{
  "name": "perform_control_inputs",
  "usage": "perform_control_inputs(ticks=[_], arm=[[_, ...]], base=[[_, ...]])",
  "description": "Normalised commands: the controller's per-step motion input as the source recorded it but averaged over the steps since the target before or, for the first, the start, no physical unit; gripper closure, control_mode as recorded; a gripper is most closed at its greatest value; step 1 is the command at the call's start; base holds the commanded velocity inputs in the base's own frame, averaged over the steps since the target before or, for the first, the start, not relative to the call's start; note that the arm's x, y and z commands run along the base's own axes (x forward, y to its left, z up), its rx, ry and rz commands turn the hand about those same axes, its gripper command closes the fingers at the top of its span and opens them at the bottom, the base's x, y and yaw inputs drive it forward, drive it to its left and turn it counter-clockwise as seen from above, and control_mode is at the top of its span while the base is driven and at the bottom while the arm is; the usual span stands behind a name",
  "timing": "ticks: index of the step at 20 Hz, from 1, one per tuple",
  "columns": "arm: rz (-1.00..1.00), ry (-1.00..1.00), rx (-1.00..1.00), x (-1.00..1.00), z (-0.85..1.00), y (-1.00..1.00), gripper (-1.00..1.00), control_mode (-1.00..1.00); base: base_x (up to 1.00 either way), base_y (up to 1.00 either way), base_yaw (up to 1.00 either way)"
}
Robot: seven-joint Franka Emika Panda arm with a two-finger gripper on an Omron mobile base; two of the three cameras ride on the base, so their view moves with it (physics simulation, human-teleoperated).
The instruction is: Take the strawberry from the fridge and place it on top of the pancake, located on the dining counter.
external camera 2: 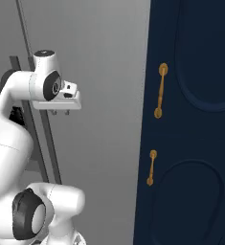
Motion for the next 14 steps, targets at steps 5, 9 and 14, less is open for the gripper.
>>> perform_control_inputs(ticks=[5, 9, 14], arm=[[0.0, 0.0, 0.0, 0.0, 0.0, 0.0, -1.0, 1.0], [0.0, 0.0, 0.0, 0.0, 0.0, 0.0, -1.0, 1.0], [0.0, 0.0, 0.0, 0.0, 0.0, 0.0, -1.0, 1.0]], base=[[-0.65, 0.02, 0.0], [-0.76, 0.31, 0.0], [-0.06, 0.59, -0.11]])
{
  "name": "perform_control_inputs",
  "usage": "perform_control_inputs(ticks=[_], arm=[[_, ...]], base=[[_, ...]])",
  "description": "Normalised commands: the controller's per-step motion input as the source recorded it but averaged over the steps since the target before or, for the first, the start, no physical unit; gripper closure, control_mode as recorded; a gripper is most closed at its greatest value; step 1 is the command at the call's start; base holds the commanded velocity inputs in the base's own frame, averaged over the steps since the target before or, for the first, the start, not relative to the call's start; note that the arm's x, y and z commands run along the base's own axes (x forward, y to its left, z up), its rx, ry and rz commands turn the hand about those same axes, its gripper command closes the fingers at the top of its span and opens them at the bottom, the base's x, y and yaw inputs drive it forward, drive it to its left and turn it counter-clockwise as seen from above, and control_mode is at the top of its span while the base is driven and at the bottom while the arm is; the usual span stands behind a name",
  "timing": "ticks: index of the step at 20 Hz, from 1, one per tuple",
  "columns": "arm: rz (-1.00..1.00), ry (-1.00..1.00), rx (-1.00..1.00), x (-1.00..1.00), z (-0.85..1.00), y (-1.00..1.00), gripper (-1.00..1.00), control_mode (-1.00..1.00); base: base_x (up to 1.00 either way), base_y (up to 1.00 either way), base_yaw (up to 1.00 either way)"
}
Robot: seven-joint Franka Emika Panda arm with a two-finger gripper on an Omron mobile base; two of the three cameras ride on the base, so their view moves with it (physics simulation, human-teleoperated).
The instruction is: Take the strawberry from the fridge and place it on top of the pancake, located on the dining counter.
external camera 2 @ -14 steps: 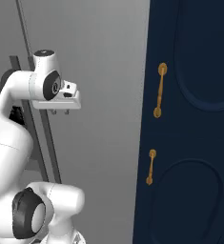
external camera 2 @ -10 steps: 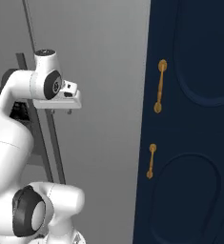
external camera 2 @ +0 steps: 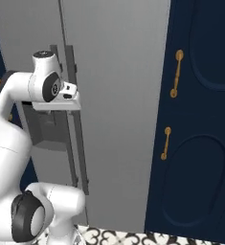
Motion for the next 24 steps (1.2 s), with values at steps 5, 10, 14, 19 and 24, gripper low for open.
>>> perform_control_inputs(ticks=[5, 10, 14, 19, 24], arm=[[0.0, 0.0, 0.0, 0.0, 0.0, 0.0, -1.0, 1.0], [0.0, 0.0, 0.0, 0.0, 0.0, 0.0, -1.0, 1.0], [0.0, 0.0, 0.0, 0.0, 0.0, 0.0, -1.0, 1.0], [0.0, 0.0, 0.0, 0.0, 0.0, 0.0, -1.0, 1.0], [0.0, 0.0, 0.0, 0.0, 0.0, 0.0, -1.0, 1.0]], base=[[-0.01, 0.2, -0.05], [-0.18, 0.25, -0.06], [-0.02, 0.38, -0.06], [-0.2, 0.2, -0.02], [-0.54, 0.04, -0.05]])
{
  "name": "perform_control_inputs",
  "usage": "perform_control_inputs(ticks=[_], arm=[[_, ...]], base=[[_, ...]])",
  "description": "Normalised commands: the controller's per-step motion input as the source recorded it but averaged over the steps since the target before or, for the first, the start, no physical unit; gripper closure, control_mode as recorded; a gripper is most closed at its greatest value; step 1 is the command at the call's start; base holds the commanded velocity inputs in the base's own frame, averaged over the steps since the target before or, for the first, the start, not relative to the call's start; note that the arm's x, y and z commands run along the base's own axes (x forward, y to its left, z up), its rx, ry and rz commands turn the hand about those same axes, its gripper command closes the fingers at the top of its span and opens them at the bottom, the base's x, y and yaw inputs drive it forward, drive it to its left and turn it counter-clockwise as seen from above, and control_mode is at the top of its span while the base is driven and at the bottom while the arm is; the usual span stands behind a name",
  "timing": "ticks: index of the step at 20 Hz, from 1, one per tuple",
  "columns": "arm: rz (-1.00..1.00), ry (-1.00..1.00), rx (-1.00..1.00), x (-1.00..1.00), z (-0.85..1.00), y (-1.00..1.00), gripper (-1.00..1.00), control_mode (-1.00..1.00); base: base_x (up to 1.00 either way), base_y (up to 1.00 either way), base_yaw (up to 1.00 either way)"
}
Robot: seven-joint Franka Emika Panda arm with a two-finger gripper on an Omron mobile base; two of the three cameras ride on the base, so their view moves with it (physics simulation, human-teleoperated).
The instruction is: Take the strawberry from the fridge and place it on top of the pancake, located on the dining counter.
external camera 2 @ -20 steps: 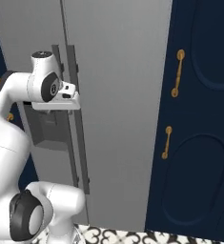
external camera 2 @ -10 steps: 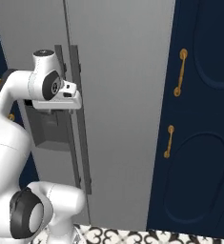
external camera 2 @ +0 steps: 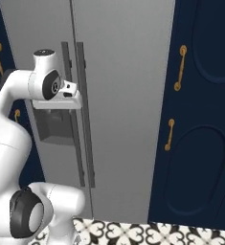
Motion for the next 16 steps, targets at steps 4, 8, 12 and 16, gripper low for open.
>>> perform_control_inputs(ticks=[4, 8, 12, 16], arm=[[0.0, 0.0, 0.0, 0.0, 0.0, 0.0, -1.0, 1.0], [0.01, -0.05, 0.0, 0.07, -0.02, 0.0, -1.0, -1.0], [0.11, -0.36, 0.0, 0.43, -0.26, -0.14, -1.0, -1.0], [0.03, -0.16, 0.0, 0.68, -0.07, -0.14, -1.0, -1.0]], base=[[-0.19, 0.01, -0.02], [0.0, 0.0, 0.0], [0.0, 0.0, 0.0], [0.0, 0.0, 0.0]])
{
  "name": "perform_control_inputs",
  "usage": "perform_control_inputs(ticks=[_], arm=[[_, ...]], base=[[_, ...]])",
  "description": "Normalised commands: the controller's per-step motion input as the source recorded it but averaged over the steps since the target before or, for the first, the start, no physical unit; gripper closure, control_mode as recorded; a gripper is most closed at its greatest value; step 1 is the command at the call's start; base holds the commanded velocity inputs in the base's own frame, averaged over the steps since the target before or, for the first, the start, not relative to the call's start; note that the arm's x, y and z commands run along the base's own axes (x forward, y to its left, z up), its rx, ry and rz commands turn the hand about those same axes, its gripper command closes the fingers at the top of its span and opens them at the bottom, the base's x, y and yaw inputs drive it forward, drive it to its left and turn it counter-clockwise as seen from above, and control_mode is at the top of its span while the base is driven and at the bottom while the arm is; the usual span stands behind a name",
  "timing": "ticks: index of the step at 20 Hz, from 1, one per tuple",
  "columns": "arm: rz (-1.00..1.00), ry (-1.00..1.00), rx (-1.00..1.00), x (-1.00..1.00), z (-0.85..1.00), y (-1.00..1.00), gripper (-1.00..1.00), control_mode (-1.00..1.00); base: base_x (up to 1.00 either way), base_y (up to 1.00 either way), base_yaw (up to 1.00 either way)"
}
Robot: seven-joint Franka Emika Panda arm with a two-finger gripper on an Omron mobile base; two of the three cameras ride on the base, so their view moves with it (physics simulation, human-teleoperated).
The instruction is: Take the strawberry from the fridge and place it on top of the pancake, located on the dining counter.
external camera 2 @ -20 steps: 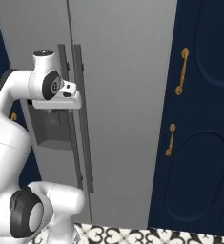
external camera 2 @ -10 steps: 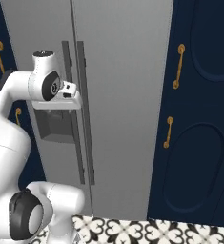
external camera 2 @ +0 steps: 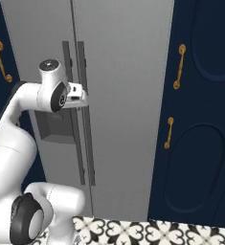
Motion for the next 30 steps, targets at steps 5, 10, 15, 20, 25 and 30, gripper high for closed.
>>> perform_control_inputs(ticks=[5, 10, 15, 20, 25, 30], arm=[[-0.13, -0.07, 0.1, 0.82, -0.03, -0.16, -1.0, -1.0], [-0.07, -0.07, 0.06, 0.59, 0.0, 0.0, -1.0, -1.0], [0.0, -0.05, 0.0, 0.37, 0.0, 0.06, -1.0, -1.0], [0.0, -0.06, 0.0, 0.32, 0.0, 0.0, -1.0, -1.0], [0.0, -0.02, 0.0, 0.46, 0.0, 0.06, -1.0, -1.0], [0.0, -0.01, 0.0, 0.49, 0.0, 0.02, -1.0, -1.0]], base=[[0.0, 0.0, 0.0], [0.0, 0.0, 0.0], [0.0, 0.0, 0.0], [0.0, 0.0, 0.0], [0.0, 0.0, 0.0], [0.0, 0.0, 0.0]])
